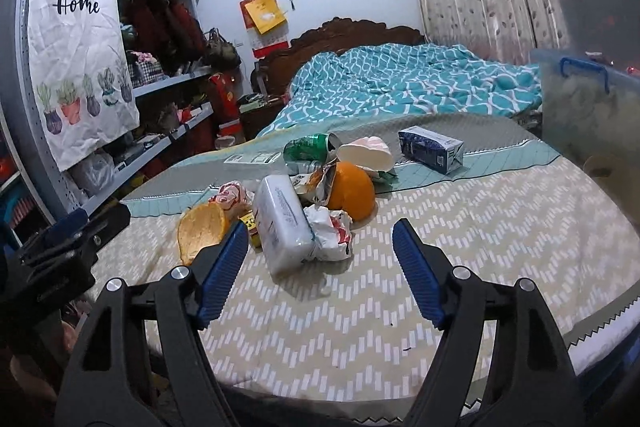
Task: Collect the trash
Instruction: 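Approach the trash pile on the bed with both tools open, then grasp the orange peel with the left tool while the right tool grasps the white packet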
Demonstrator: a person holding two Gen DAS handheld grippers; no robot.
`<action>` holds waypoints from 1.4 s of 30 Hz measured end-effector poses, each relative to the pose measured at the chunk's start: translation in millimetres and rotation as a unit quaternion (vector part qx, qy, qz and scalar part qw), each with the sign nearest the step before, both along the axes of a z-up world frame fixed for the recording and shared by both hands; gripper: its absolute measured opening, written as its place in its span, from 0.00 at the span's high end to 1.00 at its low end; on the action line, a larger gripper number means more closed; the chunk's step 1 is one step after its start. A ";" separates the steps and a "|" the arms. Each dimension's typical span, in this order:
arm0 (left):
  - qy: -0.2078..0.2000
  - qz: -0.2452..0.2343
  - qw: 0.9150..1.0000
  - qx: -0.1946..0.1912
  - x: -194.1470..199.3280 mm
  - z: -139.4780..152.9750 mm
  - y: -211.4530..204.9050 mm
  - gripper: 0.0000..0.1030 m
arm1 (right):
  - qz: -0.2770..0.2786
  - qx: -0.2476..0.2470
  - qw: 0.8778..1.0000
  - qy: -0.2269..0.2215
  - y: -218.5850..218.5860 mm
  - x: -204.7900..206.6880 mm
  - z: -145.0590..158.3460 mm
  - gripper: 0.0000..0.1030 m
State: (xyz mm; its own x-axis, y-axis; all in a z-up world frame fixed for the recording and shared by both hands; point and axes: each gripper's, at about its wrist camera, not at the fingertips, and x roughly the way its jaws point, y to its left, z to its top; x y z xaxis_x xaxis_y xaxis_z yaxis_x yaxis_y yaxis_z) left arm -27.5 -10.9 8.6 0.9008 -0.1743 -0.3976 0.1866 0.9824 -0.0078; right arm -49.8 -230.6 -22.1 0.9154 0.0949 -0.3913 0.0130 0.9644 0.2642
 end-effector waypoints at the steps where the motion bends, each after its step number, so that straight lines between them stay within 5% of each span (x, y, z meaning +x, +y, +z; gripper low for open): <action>1: 0.006 -0.002 1.000 0.000 1.9 -1.7 -0.2 0.08 | 0.002 0.001 1.000 0.002 0.3 0.1 -2.0 0.27; 26: 0.047 0.012 0.999 0.007 16.4 -14.9 7.0 0.08 | 0.025 0.002 1.000 0.015 8.2 4.4 -7.6 0.28; 30: 0.053 0.019 0.998 0.004 18.8 -16.2 10.3 0.08 | 0.036 0.002 0.999 0.019 11.0 6.4 -9.1 0.37; 34: 0.060 0.025 0.998 0.002 22.9 -17.4 13.4 0.08 | 0.056 0.000 0.998 0.025 16.1 8.9 -11.2 0.60; 42: 0.070 0.050 0.996 0.001 37.3 -14.2 28.0 0.08 | 0.070 0.002 0.997 0.030 18.6 12.2 -13.6 0.62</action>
State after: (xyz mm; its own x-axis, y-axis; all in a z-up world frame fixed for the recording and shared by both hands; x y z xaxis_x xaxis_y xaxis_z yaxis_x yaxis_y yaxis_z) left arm 9.8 17.1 -5.6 0.8492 -0.0860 -0.5211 0.0856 0.9960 -0.0249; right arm -37.6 -212.1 -35.7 0.8678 0.2208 -0.4452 -0.1050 0.9571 0.2700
